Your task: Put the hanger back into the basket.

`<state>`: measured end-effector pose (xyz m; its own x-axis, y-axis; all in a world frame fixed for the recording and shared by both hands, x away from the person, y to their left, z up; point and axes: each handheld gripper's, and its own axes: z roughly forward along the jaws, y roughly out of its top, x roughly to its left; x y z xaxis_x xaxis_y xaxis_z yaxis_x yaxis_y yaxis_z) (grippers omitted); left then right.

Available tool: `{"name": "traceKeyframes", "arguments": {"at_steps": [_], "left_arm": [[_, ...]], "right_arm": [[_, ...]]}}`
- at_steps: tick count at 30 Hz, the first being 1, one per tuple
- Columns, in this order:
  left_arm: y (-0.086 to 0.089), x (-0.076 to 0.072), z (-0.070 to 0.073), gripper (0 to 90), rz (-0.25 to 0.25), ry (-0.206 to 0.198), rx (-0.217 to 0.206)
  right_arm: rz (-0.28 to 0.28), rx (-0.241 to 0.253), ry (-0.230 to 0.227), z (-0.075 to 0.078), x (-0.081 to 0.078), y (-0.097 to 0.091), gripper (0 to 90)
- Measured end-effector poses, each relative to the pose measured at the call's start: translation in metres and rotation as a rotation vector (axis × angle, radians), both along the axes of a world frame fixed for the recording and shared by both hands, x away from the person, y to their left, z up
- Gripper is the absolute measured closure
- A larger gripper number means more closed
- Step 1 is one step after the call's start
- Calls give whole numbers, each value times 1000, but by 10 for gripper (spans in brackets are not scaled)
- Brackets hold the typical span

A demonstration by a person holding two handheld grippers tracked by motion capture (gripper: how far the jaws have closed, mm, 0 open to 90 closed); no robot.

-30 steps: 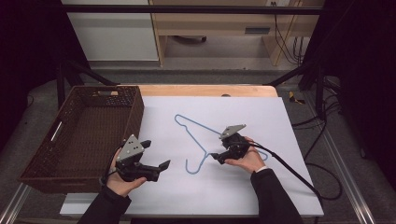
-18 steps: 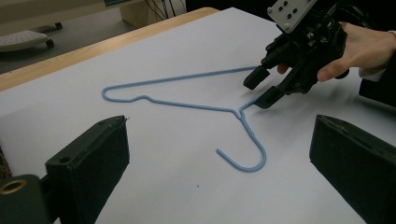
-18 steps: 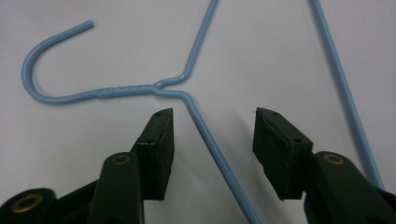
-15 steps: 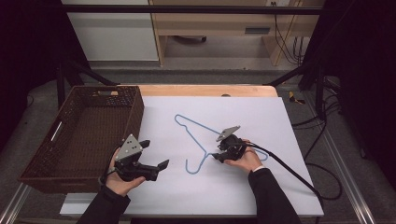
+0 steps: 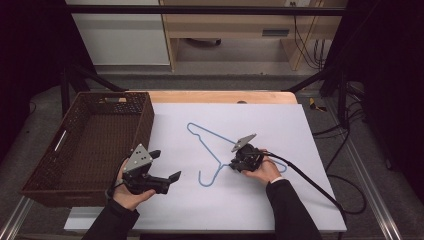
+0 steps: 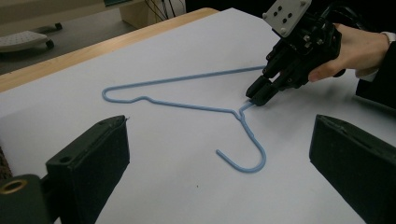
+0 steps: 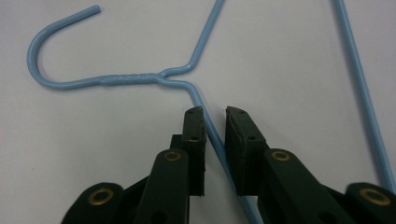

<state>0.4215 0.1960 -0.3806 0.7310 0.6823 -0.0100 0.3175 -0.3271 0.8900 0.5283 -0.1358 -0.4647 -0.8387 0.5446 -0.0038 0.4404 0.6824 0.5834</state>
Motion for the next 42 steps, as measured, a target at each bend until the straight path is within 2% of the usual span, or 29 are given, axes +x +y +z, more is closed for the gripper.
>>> {"name": "traceKeyframes", "arguments": {"at_steps": [7,28,37,39,42], "left_arm": [[-1,1,-1,46,-2,4,0],[-3,0,-2,48,-9,7,9],[-4,0,-3,47,-12,11,16],[-5,0,-3,47,-15,12,16],[-5,0,-3,48,-16,12,16]], "right_arm": [[36,-23,5,1,3,0,818],[63,-34,-36,1,-2,1,855],[38,-26,-2,2,-2,0,840],[37,-38,17,3,-2,-1,798],[45,-64,35,5,-1,-3,786]]}}
